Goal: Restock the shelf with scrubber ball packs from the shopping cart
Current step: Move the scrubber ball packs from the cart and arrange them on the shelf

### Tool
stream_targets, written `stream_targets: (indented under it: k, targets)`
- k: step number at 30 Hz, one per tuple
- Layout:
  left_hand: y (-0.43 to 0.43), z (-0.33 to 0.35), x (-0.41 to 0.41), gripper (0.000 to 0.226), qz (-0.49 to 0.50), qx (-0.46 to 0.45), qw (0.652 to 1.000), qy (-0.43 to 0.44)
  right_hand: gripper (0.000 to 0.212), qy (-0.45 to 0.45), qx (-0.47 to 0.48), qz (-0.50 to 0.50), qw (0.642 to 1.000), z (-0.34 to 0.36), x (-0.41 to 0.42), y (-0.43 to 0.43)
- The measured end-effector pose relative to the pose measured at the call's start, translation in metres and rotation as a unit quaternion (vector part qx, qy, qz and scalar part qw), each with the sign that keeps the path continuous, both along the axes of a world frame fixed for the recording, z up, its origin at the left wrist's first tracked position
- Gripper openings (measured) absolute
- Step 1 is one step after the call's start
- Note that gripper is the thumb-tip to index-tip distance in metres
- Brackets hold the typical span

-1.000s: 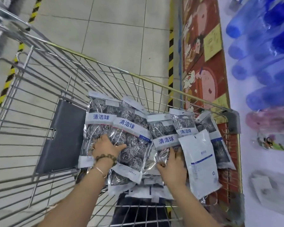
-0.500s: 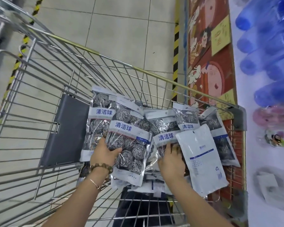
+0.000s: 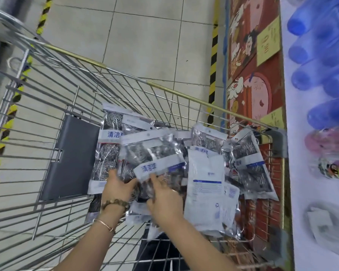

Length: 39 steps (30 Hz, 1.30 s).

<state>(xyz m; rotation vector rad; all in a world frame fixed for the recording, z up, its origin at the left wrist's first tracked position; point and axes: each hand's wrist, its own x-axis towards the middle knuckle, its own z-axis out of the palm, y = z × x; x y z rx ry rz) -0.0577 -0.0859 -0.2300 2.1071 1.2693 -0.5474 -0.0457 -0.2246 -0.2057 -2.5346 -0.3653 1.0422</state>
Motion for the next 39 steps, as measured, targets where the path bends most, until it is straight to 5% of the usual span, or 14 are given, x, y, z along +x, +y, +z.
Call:
stream_targets:
  k: [4, 9, 15, 19, 23, 28, 32, 39]
  targets:
    - [0.003, -0.001, 0.001, 0.037, -0.012, 0.018, 1.000, -0.009, 0.064, 0.002, 0.072, -0.060, 0.996, 0.000, 0.001, -0.001]
    - [0.011, 0.007, 0.001, 0.058, -0.005, 0.010, 1.000, -0.028, 0.062, -0.005, 0.063, -0.187, 0.980, -0.022, 0.043, -0.018]
    - [0.021, 0.018, -0.008, 0.056, 0.034, 0.011, 0.998, -0.043, 0.117, 0.097, 0.028, -0.259, 0.961, -0.051, 0.079, -0.021]
    - [0.024, 0.019, -0.010, 0.042, 0.066, -0.006, 0.996, -0.062, 0.128, 0.100, -0.061, -0.221, 0.968, -0.055, 0.092, -0.022]
    - [0.024, 0.016, -0.009, 0.039, 0.101, -0.026, 0.990, -0.092, 0.107, 0.104, -0.066, -0.237, 0.964, -0.058, 0.095, -0.019]
    - [0.030, 0.027, -0.007, 0.040, 0.104, -0.017, 0.984, -0.141, 0.046, 0.120, 0.003, -0.236, 0.964, -0.046, 0.098, -0.011]
    - [0.037, 0.045, -0.010, 0.035, 0.121, -0.015, 0.976, -0.180, 0.042, 0.087, 0.150, -0.282, 0.944, -0.012, 0.094, -0.005]
    - [0.033, 0.106, -0.029, 0.033, 0.151, -0.054, 0.952, -0.259, 0.038, 0.018, 0.254, -0.399, 0.881, 0.059, 0.080, -0.042]
